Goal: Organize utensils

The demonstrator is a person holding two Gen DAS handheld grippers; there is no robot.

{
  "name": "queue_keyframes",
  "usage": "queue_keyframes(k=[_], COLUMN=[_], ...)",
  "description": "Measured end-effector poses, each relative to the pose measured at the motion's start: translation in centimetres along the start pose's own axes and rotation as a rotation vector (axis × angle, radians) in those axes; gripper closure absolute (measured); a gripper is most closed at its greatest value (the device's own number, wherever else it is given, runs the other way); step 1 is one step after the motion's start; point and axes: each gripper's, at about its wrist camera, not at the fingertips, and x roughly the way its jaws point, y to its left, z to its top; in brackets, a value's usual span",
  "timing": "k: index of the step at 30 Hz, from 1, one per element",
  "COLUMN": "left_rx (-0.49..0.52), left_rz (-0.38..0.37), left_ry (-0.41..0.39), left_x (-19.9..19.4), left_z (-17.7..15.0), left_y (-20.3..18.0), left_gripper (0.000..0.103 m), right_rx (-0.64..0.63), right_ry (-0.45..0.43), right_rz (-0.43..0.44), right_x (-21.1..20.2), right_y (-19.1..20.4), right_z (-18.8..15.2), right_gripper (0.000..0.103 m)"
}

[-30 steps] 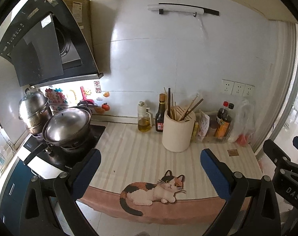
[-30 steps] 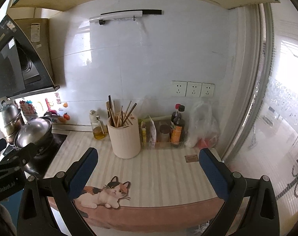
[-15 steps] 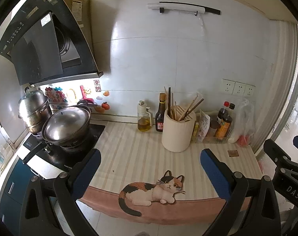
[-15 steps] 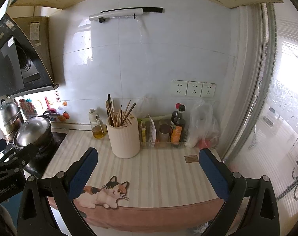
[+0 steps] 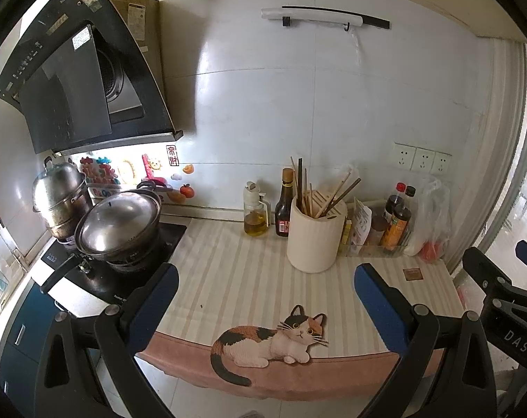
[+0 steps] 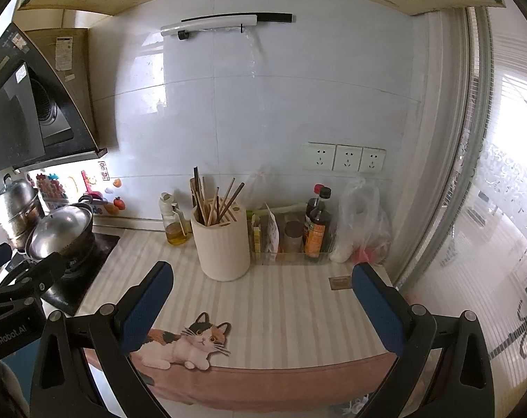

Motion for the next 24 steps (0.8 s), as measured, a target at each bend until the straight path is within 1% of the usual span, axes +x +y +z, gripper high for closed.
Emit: queue_keyframes(k=[24], left_rx=[-0.004], left_rz=[0.004], left_ry=[0.003], left_x=[0.59], left_z=[0.34], left_y=[0.32], left_gripper=[0.000], right_rx=[0.003], right_ry=[-0.001], right_rz=[0.010], right_x=[0.53], right_y=[0.48], right_z=[0.89], right_gripper=[0.000])
